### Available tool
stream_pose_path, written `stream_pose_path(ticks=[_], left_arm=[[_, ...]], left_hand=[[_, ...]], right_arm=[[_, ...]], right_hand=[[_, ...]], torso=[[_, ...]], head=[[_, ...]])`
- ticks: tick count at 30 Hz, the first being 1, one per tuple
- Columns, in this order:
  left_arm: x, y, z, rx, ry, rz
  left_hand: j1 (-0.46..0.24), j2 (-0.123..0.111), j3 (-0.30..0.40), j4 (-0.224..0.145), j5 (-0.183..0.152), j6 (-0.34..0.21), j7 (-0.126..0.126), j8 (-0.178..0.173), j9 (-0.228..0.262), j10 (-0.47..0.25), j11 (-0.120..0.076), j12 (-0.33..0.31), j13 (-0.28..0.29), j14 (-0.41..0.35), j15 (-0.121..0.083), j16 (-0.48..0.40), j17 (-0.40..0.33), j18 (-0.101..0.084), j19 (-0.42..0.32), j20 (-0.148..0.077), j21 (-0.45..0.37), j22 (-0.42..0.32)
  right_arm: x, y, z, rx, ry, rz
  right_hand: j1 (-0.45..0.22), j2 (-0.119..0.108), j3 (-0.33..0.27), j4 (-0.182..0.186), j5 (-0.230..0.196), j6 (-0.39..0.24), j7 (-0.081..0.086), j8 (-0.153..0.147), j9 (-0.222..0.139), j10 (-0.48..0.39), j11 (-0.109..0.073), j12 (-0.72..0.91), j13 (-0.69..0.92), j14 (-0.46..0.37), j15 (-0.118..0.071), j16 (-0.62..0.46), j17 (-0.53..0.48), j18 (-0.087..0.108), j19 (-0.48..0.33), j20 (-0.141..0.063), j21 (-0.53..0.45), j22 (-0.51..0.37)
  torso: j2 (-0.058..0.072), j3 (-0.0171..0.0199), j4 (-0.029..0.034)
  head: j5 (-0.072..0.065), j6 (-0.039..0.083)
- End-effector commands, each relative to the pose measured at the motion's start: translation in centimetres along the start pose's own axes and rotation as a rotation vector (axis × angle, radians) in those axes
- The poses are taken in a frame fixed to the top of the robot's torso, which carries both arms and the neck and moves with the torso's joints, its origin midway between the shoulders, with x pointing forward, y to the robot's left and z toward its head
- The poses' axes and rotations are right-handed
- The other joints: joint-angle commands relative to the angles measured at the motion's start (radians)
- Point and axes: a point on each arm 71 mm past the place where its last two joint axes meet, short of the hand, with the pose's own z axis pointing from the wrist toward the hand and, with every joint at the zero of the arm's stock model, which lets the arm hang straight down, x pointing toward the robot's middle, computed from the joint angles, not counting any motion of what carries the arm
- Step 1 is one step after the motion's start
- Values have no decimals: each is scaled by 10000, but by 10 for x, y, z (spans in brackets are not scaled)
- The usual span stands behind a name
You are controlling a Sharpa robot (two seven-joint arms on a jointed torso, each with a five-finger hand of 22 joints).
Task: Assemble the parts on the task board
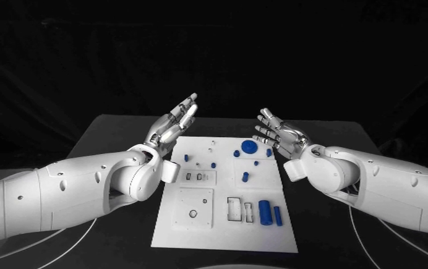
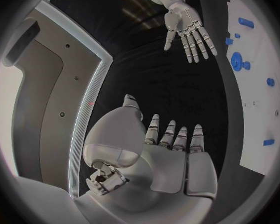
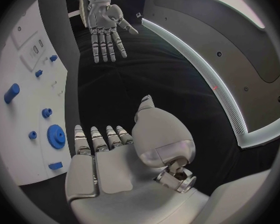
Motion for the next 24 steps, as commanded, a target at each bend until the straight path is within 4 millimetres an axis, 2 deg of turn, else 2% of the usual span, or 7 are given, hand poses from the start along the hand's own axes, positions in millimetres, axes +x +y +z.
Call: stream_pose_path(ticks=[1,2,4,10,13,17,24], left_arm=[[6,-7,-3,704,1073,763],[5,-7,-4,737,1080,874],[4,-9,-7,786,1093,1052],[-2,-11,-14,762,1105,1307],[-5,-12,-17,715,1054,1375],[-10,-13,-21,666,923,1458],[-11,-16,-26,590,870,1457]], left_hand=[[143,9,70,0,159,11,143,-29,-9,60,103,185,21,67,36,52,30,176,78,69,67,29],[204,18,80,-3,252,29,195,-35,-7,79,134,234,24,92,52,64,36,176,106,95,88,39],[303,43,92,-2,373,99,256,-34,-1,119,179,344,34,158,85,98,53,177,167,140,132,60],[491,139,64,4,531,282,382,-22,15,316,366,779,74,519,220,268,136,182,401,297,297,135],[557,189,60,-1,619,319,382,-21,17,340,387,841,76,609,261,302,151,183,475,354,349,156],[731,247,62,-11,864,362,415,-20,19,347,406,885,76,674,296,313,154,182,542,420,397,169],[890,275,58,-9,1083,369,455,-21,19,354,419,918,77,729,322,324,160,182,607,468,444,183]], right_arm=[[11,2,-1,-144,1535,-1360],[11,3,-2,-174,1587,-1591],[10,6,-3,-217,1662,-2090],[5,18,-6,-318,1726,-4122],[3,28,-7,-286,1758,-5652],[5,46,-4,-111,1746,-8169],[16,73,4,46,1499,-11888]], right_hand=[[383,-60,143,-86,247,187,160,77,31,17,140,-1,8,75,182,20,21,196,270,222,171,129],[612,-111,197,-175,414,298,325,122,49,54,210,32,24,197,289,77,61,174,515,268,286,188],[897,-562,-148,-312,-1412,583,572,249,117,211,444,157,90,722,521,329,212,180,1234,267,618,350],[3092,-577,113,-1702,-1391,1663,944,727,341,2011,1081,1261,573,6935,595,3224,1499,160,7269,183,3392,1529],[4347,-35,949,-2502,1070,2702,1177,1151,522,4245,1416,2536,977,8964,42,3849,1726,209,9320,-441,4211,1813],[4642,-187,1248,-2840,922,5565,1556,2247,1019,6172,1434,3401,1100,10963,-703,4289,1903,211,10988,-1145,4937,2109],[4649,-475,1409,-2950,119,7162,1641,2479,1212,7878,1059,3595,946,13584,-1469,5377,2413,215,13012,-1888,6194,2753]], torso=[[48,-23,7],[60,-22,7],[95,-31,23],[164,-18,132],[208,-14,210],[310,-33,258],[459,-71,395]], head=[[116,-346],[137,-399],[164,-530],[141,-1129],[133,-1288],[105,-1359],[-19,-1359]])
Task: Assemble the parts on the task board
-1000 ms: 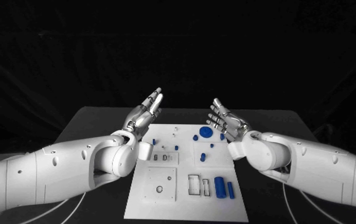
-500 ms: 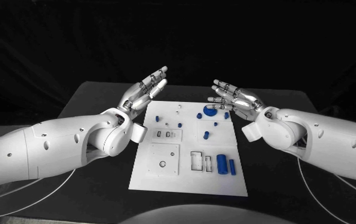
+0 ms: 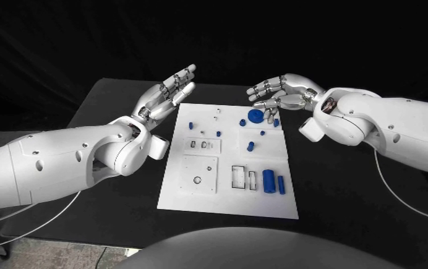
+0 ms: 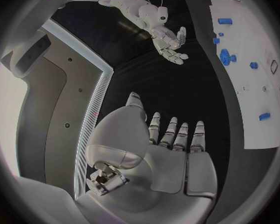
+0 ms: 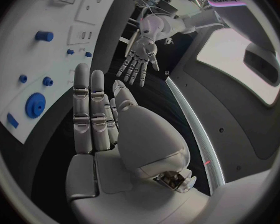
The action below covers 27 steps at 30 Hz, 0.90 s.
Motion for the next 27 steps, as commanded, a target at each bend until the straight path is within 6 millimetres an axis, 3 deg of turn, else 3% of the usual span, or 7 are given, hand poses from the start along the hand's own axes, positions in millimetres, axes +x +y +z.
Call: stream_pose_path(ticks=[1,5,10,13,17,22,27], left_arm=[[2,-3,-2,69,110,123],[1,-4,-4,47,102,105],[1,-5,-5,9,101,95],[1,-5,-5,-2,112,84],[1,-6,-6,-2,131,61],[0,-6,-7,-21,137,44],[0,-6,-7,-20,184,11]], left_hand=[[103,-2,4,-9,90,45,43,-23,10,-2,68,65,14,90,8,57,14,182,78,19,72,17],[260,29,9,-10,313,35,75,-25,9,-11,81,63,12,103,28,50,12,181,97,56,87,15],[372,65,18,-7,471,39,85,-24,10,-24,84,51,9,113,48,47,12,180,104,76,95,11],[481,109,35,-8,619,26,110,-26,8,-29,94,58,10,123,67,44,12,180,111,95,102,8],[563,137,44,-5,738,21,129,-27,8,-31,107,64,10,130,76,43,13,180,117,109,108,6],[654,166,47,-3,870,3,160,-29,6,-34,129,66,10,135,91,40,13,179,123,131,116,4],[699,191,51,0,943,-12,185,-31,5,-39,142,62,9,142,95,40,14,180,132,140,124,4]], right_arm=[[0,4,4,848,48,-3713],[1,17,11,904,31,-5702],[7,32,19,892,65,-8175],[10,38,24,818,-19,-9239],[12,44,28,595,-164,-10108],[20,42,36,511,-88,-10733],[26,32,40,648,74,-10931]], right_hand=[[-51,-164,50,26,-186,586,-90,53,74,727,-129,-9,-87,840,-223,351,207,136,687,-264,446,238],[-125,-374,113,124,101,1291,-131,-93,142,1639,-199,-343,-316,1740,-416,947,626,105,1391,-467,1126,659],[-231,-688,217,242,-36,1515,-300,-576,133,2114,-328,-961,-355,1928,-553,1851,1217,-244,1810,-589,3323,3380],[-84,-784,460,178,82,1689,-174,-835,150,2226,-372,-1368,-348,1879,-616,2632,1837,-342,1837,-649,4115,4321],[34,-925,656,77,113,1714,-168,-1045,144,2254,-398,-1637,-350,1750,-617,3023,2166,-362,1757,-659,4414,4678],[-39,-1113,875,48,104,1511,-133,-1433,24,2041,-363,-2035,-344,1579,-590,3234,2282,-367,1597,-627,4607,4918],[-164,-1226,1003,50,98,1441,-301,-1617,-64,1941,-335,-2220,-335,1516,-560,3358,2375,-371,1520,-606,4740,5107]], torso=[[140,-27,119],[253,-47,176],[372,-77,260],[438,-101,311],[537,-127,366],[625,-136,423],[671,-128,514]], head=[[-80,-9],[-102,-9],[-170,-9],[-239,-9],[-296,-9],[-239,-9],[-253,-9]])
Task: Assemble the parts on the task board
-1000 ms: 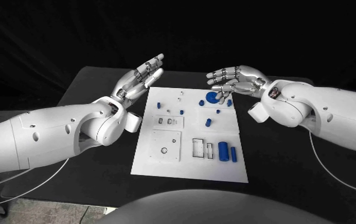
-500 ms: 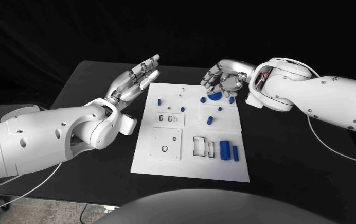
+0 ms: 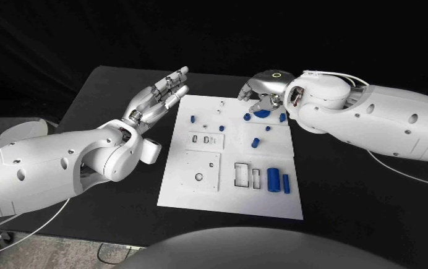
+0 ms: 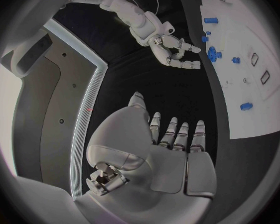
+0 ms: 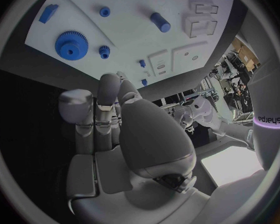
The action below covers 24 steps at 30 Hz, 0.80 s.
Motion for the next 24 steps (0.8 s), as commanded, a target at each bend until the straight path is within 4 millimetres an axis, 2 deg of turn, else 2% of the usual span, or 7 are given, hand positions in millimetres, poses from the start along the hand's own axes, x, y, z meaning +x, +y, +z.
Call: stream_pose_path(ticks=[1,6,9,12,16,21,24], left_arm=[[1,-2,0,107,152,-20],[1,-1,1,108,201,-46],[1,-1,1,107,224,-60],[1,-1,1,101,253,-79],[1,0,2,84,277,-93],[1,0,2,72,300,-106],[1,1,2,56,329,-122]], left_hand=[[113,-3,52,0,65,-39,68,-32,5,13,93,28,11,70,24,40,16,178,46,55,61,-3],[132,11,53,2,92,-63,100,-38,2,5,104,12,9,71,30,39,16,178,50,63,64,-3],[146,23,56,3,112,-58,111,-36,3,3,111,14,9,76,36,41,17,177,58,70,71,-1],[156,34,59,3,129,-55,120,-35,4,4,118,21,10,87,43,45,20,178,63,76,75,0],[162,41,61,3,140,-50,126,-34,5,5,123,24,11,99,49,50,22,178,70,80,80,1],[177,56,63,5,156,-42,136,-31,7,4,131,24,11,113,64,56,25,179,85,92,92,5],[178,58,63,6,158,-43,137,-31,7,4,132,22,10,116,66,57,26,179,88,94,93,6]], right_arm=[[6,-2,2,208,-5,-952],[19,-6,3,295,126,-909],[25,-8,3,342,234,-872],[31,-10,2,364,400,-832],[34,-12,1,384,535,-811],[38,-14,3,439,495,-767],[40,-14,3,461,365,-728]], right_hand=[[11,-95,100,2,26,55,-126,-57,-18,-40,47,-66,22,-68,15,79,48,-196,-115,10,61,71],[-67,-132,292,4,31,495,-113,30,36,118,81,-94,36,-109,37,172,108,-202,-178,40,166,217],[-139,-149,355,35,30,577,-81,16,42,213,102,-88,43,-121,55,212,141,-202,-205,52,196,260],[-211,-182,398,67,28,594,-65,-25,35,299,122,-81,48,-130,70,240,163,-201,-233,64,212,288],[-206,-186,427,62,32,601,-76,-37,33,319,118,-84,47,-134,72,254,180,-205,-240,69,232,321],[-191,-210,665,20,35,1090,-124,105,157,389,119,-159,30,-176,72,282,193,-201,-318,81,276,402],[-224,-202,701,38,35,1127,-117,104,170,406,132,-168,30,-179,80,291,199,-202,-327,86,287,420]], torso=[[62,4,89],[52,6,113],[39,0,92],[11,-4,114],[-6,-9,119],[-31,-23,98],[-36,-24,124]], head=[[0,1],[-36,1],[-41,1],[-57,1],[-65,1],[-64,1],[-106,1]])
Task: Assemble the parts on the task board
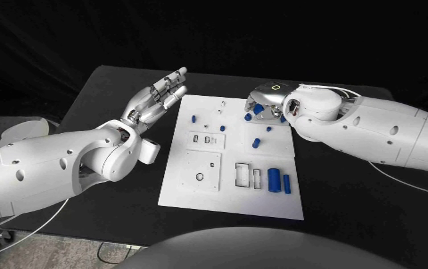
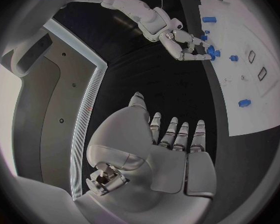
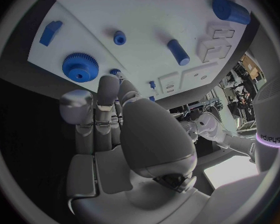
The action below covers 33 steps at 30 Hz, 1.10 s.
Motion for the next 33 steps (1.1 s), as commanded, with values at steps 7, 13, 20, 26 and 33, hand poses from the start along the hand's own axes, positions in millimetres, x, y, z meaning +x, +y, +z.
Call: stream_pose_path(ticks=[7,13,20,26,33], left_arm=[[3,0,2,62,331,-138],[2,2,3,35,276,-212],[2,3,4,12,257,-265],[2,4,4,-13,273,-286],[2,4,5,-31,292,-296]], left_hand=[[154,7,61,3,120,-76,146,-42,0,-13,113,24,12,73,43,68,12,181,41,65,86,11],[208,24,48,4,187,-173,242,-52,-8,-15,167,32,13,94,81,74,14,181,58,104,101,11],[242,36,47,3,236,-185,268,-50,-7,-17,200,39,14,109,106,80,17,180,71,126,112,12],[269,40,46,0,272,-176,282,-46,-4,-11,221,59,16,125,118,86,20,180,79,141,118,13],[310,41,47,-5,317,-192,289,-46,-5,-13,243,53,15,137,131,91,22,181,91,157,128,15]], right_arm=[[4,-1,4,-84,-463,-30],[8,-3,7,-70,-494,170],[12,-4,10,-107,-609,391],[16,-3,13,-140,-405,498],[23,-5,14,-127,-34,558]], right_hand=[[-165,53,281,79,45,113,-15,-52,30,75,56,-110,-12,-53,41,55,12,-207,-137,32,76,55],[-355,7,647,197,847,78,6,-215,20,92,114,-213,-17,-146,92,-35,-124,-181,-262,87,22,0],[-650,-198,1173,417,889,-234,-38,-502,-72,200,157,-267,-7,-139,126,-10,-124,-174,-309,123,63,92],[-712,-293,1341,462,835,-239,-14,-500,-83,267,151,-259,-1,-157,130,-21,-141,-168,-338,131,52,94],[-749,-440,1534,474,794,-153,24,-462,-73,333,141,-257,1,-178,127,-24,-147,-166,-364,134,54,122]], torso=[[-28,-15,22],[-38,-23,30],[-60,-28,20],[-81,-25,19],[-102,-23,18]], head=[[-36,2],[-48,2],[-40,2],[-18,2],[-30,2]])
